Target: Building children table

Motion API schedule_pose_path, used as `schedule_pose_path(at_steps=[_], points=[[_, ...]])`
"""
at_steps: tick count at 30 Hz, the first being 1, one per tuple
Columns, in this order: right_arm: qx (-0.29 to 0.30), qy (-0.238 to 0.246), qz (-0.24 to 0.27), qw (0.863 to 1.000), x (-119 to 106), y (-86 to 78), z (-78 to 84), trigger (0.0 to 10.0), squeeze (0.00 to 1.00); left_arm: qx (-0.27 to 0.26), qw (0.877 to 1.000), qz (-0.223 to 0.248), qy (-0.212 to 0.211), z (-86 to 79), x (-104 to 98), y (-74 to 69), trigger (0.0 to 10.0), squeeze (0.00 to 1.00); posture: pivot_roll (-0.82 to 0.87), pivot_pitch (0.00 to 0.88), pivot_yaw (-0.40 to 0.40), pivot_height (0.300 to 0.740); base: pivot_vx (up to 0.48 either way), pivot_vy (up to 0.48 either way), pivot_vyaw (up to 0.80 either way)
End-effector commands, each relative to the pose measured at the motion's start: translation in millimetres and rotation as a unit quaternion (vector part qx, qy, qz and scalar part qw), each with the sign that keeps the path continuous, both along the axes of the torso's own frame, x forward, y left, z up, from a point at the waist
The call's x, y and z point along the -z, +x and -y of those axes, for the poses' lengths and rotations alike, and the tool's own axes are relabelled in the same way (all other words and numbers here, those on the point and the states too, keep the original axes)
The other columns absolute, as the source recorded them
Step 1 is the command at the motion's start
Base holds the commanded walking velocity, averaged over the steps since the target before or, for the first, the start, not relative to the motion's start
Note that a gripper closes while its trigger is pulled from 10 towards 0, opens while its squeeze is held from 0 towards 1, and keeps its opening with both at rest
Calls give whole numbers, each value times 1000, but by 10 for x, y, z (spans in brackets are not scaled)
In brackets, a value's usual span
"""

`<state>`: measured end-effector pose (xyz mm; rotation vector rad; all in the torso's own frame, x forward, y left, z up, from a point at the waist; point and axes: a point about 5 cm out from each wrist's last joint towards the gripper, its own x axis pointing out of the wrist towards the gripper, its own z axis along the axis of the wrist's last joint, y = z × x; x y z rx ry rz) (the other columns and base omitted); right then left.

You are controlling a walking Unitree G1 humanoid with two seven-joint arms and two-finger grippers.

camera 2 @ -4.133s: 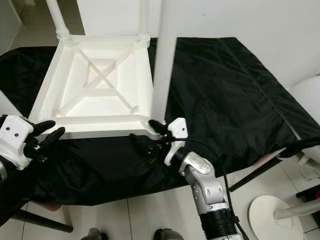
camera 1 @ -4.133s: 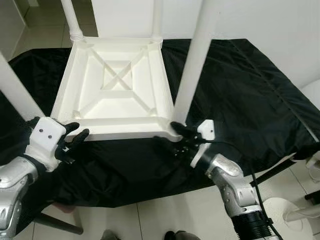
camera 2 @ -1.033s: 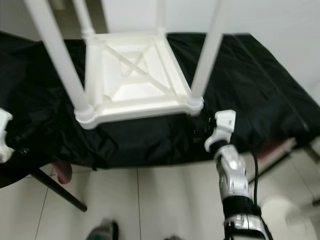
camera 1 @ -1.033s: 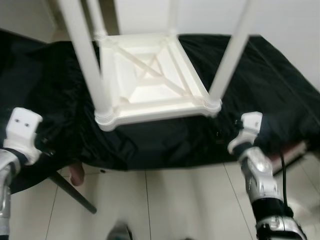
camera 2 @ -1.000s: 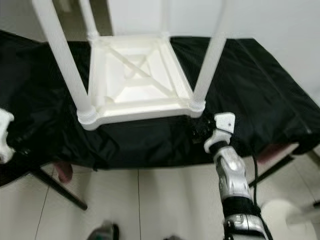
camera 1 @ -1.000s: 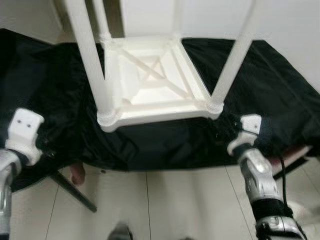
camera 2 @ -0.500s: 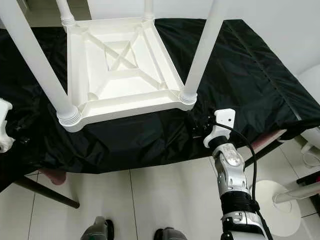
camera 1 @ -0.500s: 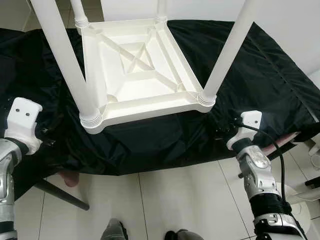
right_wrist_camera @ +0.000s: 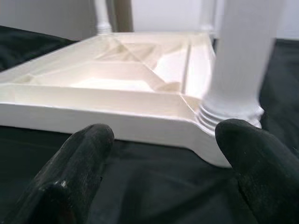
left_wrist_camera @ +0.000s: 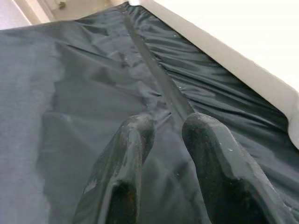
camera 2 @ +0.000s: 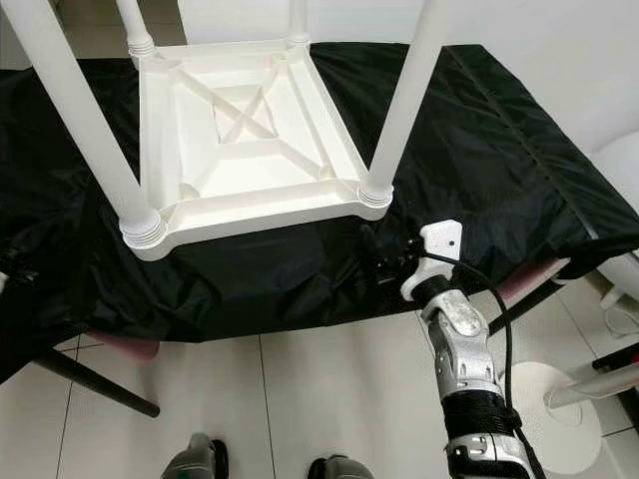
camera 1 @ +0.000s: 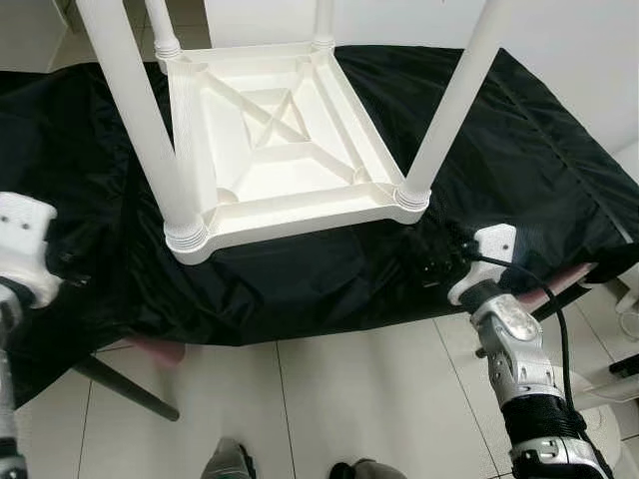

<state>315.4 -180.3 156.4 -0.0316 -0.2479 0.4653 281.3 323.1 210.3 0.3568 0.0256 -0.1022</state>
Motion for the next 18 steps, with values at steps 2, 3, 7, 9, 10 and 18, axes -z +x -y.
schedule_pose_path(at_steps=[2, 3, 7, 9, 10, 18], points=[[0, 4, -11, 1000, 37, -15, 35, 10000, 0, -166, 985, 44, -2, -188, 7, -24, 10000, 0, 21, 133, -26, 740, 0, 0, 0], [0, 4, -11, 1000, 37, -15, 35, 10000, 0, -166, 985, 44, -2, -188, 7, -24, 10000, 0, 21, 133, -26, 740, 0, 0, 0], [-11, 3, -10, 1000, 19, -23, 13, 10000, 0, -178, 983, 44, 0, -204, 0, -1, 10000, 0, 21, 133, -26, 740, 0, 0, 0], [-54, -1, -2, 999, -58, -48, -109, 10000, 0, -173, 981, 80, -26, 18, -93, 268, 10000, 0, 0, 127, -30, 740, 0, 0, 0], [-68, -3, 1, 998, -81, -57, -146, 10000, 0, -169, 981, 90, -35, 102, -135, 354, 10000, 0, 0, 127, -29, 740, 0, 0, 0], [-87, -14, 8, 996, -156, -33, -188, 10000, 0, -134, 983, 114, -59, 369, -260, 583, 10000, 0, -11, 129, -18, 740, 0, 0, 0]])
